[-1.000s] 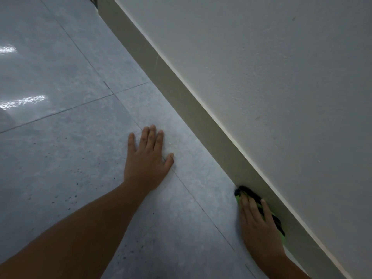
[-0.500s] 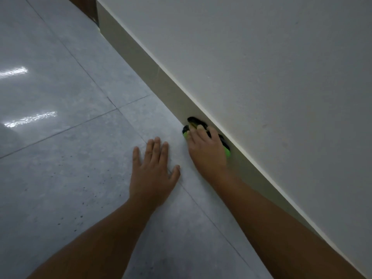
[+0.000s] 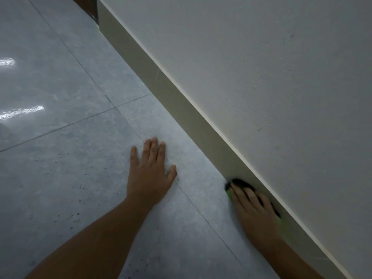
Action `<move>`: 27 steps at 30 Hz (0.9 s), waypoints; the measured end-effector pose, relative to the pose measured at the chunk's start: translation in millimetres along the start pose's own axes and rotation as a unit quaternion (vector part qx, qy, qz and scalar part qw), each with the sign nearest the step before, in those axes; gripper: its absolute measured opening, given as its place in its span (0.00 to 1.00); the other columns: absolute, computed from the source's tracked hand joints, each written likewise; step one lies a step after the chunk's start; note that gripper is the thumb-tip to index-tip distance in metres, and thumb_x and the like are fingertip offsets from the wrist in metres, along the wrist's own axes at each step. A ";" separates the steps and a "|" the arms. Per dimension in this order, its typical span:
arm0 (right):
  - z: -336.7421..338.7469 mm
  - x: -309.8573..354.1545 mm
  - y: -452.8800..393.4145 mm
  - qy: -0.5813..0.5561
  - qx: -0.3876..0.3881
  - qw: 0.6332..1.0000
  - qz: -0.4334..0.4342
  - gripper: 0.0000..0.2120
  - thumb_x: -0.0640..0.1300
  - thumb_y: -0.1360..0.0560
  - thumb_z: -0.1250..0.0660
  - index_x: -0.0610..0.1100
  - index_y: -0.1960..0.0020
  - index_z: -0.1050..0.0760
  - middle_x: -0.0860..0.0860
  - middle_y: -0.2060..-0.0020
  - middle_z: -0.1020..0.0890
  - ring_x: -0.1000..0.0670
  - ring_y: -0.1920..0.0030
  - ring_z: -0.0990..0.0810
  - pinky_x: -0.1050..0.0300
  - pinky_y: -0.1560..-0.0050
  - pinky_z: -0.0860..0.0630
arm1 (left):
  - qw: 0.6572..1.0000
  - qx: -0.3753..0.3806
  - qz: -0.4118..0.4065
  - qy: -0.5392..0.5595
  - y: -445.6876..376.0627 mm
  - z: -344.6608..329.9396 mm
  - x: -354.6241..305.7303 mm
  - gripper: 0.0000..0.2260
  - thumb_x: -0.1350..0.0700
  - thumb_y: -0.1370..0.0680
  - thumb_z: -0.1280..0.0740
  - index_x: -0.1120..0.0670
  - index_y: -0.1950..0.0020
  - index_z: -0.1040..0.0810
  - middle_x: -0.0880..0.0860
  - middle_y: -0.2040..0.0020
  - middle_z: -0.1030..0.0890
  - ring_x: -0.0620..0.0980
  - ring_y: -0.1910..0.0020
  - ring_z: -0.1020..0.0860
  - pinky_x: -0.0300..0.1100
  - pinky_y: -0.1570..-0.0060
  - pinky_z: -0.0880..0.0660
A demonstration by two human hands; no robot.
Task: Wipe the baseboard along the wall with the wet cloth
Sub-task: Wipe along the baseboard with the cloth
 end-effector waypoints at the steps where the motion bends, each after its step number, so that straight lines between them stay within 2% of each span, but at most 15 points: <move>1: 4.4 10.0 -28.3 -0.013 -0.004 1.000 0.005 0.23 0.37 0.32 0.34 0.37 0.37 0.24 0.42 0.39 0.21 0.40 0.43 0.21 0.42 0.42 0.29 | 1.000 0.000 -0.001 0.001 0.0 -0.2 -0.4 0.33 0.39 0.23 0.54 0.57 0.23 0.47 0.58 0.23 0.46 0.55 0.23 0.49 0.60 0.27 0.54; 3: 20.0 28.7 -91.1 -0.022 -0.023 0.999 0.005 0.24 0.38 0.34 0.34 0.38 0.38 0.23 0.43 0.40 0.20 0.41 0.42 0.21 0.44 0.41 0.33 | 1.000 0.000 -0.002 0.003 -0.4 0.6 -1.7 0.33 0.38 0.23 0.54 0.56 0.23 0.49 0.58 0.22 0.48 0.54 0.23 0.51 0.59 0.27 0.57; 6: 50.4 43.4 -165.8 -0.008 -0.026 1.000 -0.013 0.22 0.40 0.30 0.40 0.41 0.37 0.24 0.46 0.38 0.21 0.44 0.40 0.24 0.47 0.40 0.39 | 1.000 0.006 -0.001 -0.002 0.3 -0.1 -0.9 0.33 0.37 0.23 0.56 0.55 0.23 0.53 0.56 0.22 0.52 0.53 0.23 0.55 0.58 0.27 0.60; 8: 60.5 43.4 -182.0 -0.008 -0.033 0.999 -0.021 0.22 0.40 0.28 0.41 0.41 0.35 0.25 0.47 0.37 0.22 0.45 0.39 0.26 0.48 0.41 0.39 | 1.000 0.005 0.002 0.000 1.3 0.5 0.8 0.33 0.37 0.23 0.56 0.54 0.23 0.54 0.56 0.22 0.54 0.53 0.23 0.57 0.58 0.27 0.61; 12: 57.2 20.4 -138.3 -0.041 -0.084 0.993 -0.076 0.23 0.37 0.24 0.46 0.41 0.29 0.33 0.47 0.32 0.27 0.45 0.37 0.33 0.46 0.39 0.38 | 1.000 0.000 0.001 0.005 0.4 0.8 -0.3 0.33 0.38 0.23 0.56 0.55 0.22 0.52 0.56 0.22 0.52 0.53 0.23 0.55 0.58 0.27 0.60; 14: 39.5 7.5 -89.6 -0.038 -0.085 0.990 -0.101 0.23 0.36 0.22 0.52 0.42 0.28 0.33 0.47 0.32 0.27 0.44 0.37 0.32 0.45 0.39 0.36 | 1.000 0.001 -0.001 0.001 0.9 -1.2 0.2 0.33 0.38 0.23 0.56 0.55 0.23 0.51 0.56 0.22 0.50 0.53 0.23 0.53 0.58 0.27 0.58; 17: 3.2 -4.5 -3.3 -0.014 -0.037 0.994 -0.099 0.25 0.34 0.23 0.52 0.42 0.30 0.31 0.47 0.34 0.25 0.43 0.39 0.31 0.44 0.41 0.35 | 1.000 0.016 -0.004 -0.013 -0.2 -5.9 2.9 0.34 0.37 0.23 0.58 0.55 0.23 0.52 0.57 0.22 0.50 0.54 0.23 0.53 0.59 0.27 0.57; 21: -21.1 -25.2 77.0 -0.021 0.030 0.993 -0.114 0.26 0.34 0.25 0.53 0.41 0.31 0.29 0.47 0.33 0.26 0.41 0.42 0.27 0.43 0.43 0.33 | 0.998 0.059 0.017 -0.029 2.3 -9.3 -2.3 0.32 0.39 0.22 0.60 0.56 0.23 0.59 0.57 0.22 0.57 0.54 0.23 0.58 0.60 0.28 0.61; 24: -19.8 -20.7 66.3 -0.038 0.024 0.994 -0.097 0.24 0.36 0.26 0.49 0.40 0.33 0.28 0.46 0.33 0.27 0.41 0.43 0.24 0.45 0.41 0.35 | 0.995 0.087 0.051 -0.005 5.5 -11.3 -18.8 0.30 0.44 0.20 0.58 0.58 0.24 0.61 0.58 0.22 0.60 0.55 0.24 0.61 0.63 0.28 0.60; 27: -6.8 -5.8 15.5 -0.056 0.000 0.995 -0.080 0.24 0.38 0.29 0.42 0.41 0.33 0.27 0.46 0.33 0.25 0.43 0.39 0.27 0.47 0.40 0.31 | 0.994 0.105 0.007 -0.003 18.0 -26.6 -65.8 0.31 0.41 0.20 0.58 0.57 0.24 0.62 0.59 0.22 0.61 0.56 0.24 0.63 0.63 0.29 0.62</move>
Point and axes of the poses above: each hand's wrist, its own y-axis away from the middle knuckle, its own z-axis out of the back of the hand, x = y × z, the point moved 10 cm from there along -y, towards the middle knuckle
